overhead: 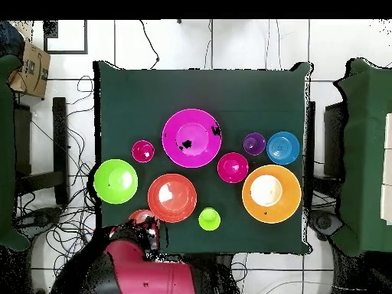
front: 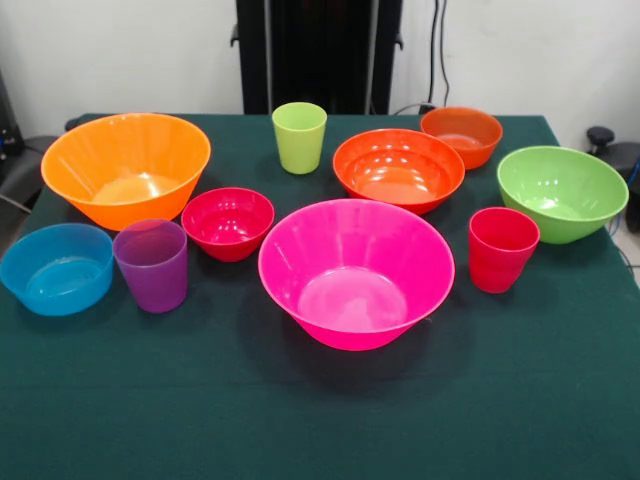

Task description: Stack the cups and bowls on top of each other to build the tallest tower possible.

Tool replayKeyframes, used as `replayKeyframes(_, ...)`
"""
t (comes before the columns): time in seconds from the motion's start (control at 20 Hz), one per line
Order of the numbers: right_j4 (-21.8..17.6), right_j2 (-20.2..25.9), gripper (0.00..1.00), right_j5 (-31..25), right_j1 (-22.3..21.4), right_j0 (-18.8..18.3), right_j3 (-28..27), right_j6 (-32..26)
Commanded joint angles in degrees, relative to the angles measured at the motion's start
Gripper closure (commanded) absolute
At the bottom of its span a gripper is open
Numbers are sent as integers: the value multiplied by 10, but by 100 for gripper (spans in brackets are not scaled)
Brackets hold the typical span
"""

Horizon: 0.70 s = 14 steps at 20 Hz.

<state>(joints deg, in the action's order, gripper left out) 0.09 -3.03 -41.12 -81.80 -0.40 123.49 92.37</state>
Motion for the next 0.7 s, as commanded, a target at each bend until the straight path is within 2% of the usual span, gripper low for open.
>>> replayKeyframes(0.05,-8,-11,0,-63,7,-43,12,13)
replayKeyframes(0.3,8,37,0,142,96,-101,97,-5)
replayKeyframes(0.5,-13,74,0,241,153,-130,116,15)
replayKeyframes(0.7,-37,90,0,308,200,-139,118,44)
